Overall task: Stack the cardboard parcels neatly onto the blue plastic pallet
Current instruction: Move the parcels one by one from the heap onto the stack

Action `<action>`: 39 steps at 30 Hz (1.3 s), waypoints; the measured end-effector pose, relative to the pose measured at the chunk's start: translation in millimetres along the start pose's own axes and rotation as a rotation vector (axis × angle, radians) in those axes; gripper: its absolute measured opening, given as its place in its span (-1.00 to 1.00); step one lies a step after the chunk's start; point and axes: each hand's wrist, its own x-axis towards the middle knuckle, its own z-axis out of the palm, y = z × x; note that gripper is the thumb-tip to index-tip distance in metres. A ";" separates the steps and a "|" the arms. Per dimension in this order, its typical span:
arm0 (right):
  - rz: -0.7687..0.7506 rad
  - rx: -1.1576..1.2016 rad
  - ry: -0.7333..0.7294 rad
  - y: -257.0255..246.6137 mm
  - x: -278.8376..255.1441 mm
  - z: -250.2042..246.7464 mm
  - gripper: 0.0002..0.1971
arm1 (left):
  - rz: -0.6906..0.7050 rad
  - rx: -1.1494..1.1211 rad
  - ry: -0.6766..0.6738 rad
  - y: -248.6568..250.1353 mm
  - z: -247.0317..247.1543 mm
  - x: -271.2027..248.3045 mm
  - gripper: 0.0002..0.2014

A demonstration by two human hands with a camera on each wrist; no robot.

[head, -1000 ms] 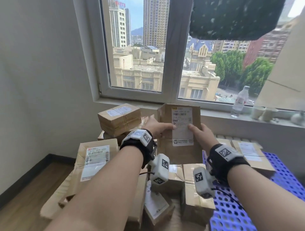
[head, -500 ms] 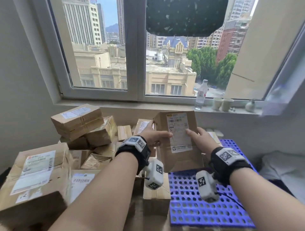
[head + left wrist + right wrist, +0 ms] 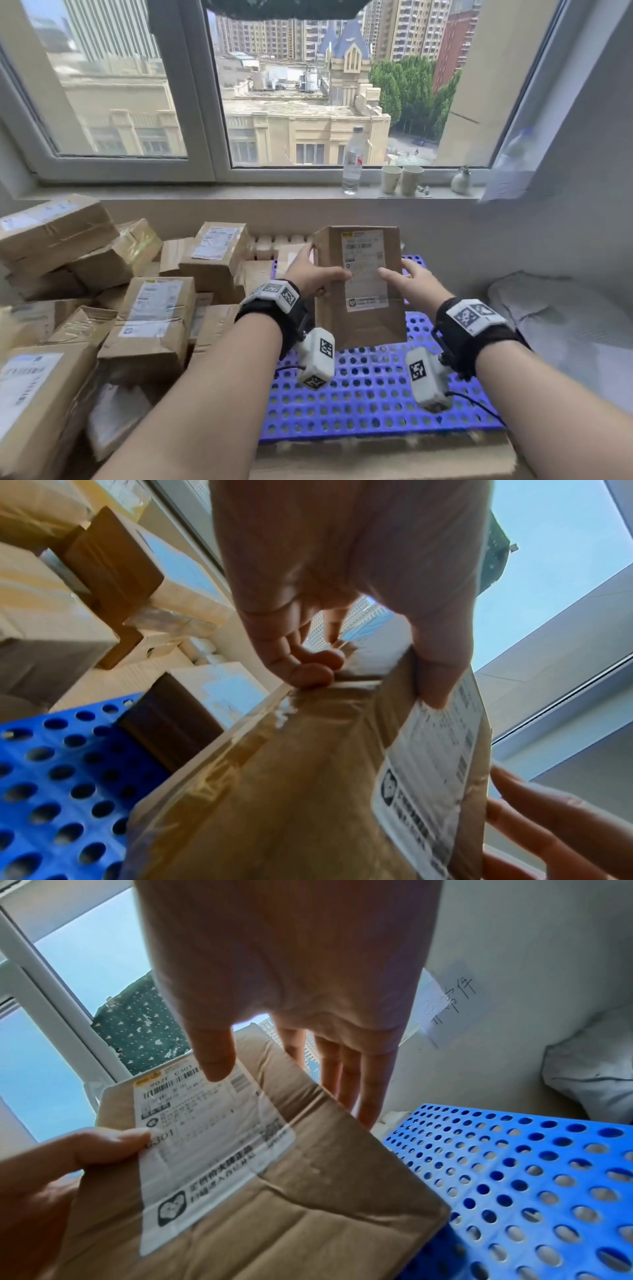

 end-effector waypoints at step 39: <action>0.408 0.558 0.095 126.2 206.1 -113.3 -0.68 | -0.081 0.411 0.075 -43.1 87.9 223.1 -0.46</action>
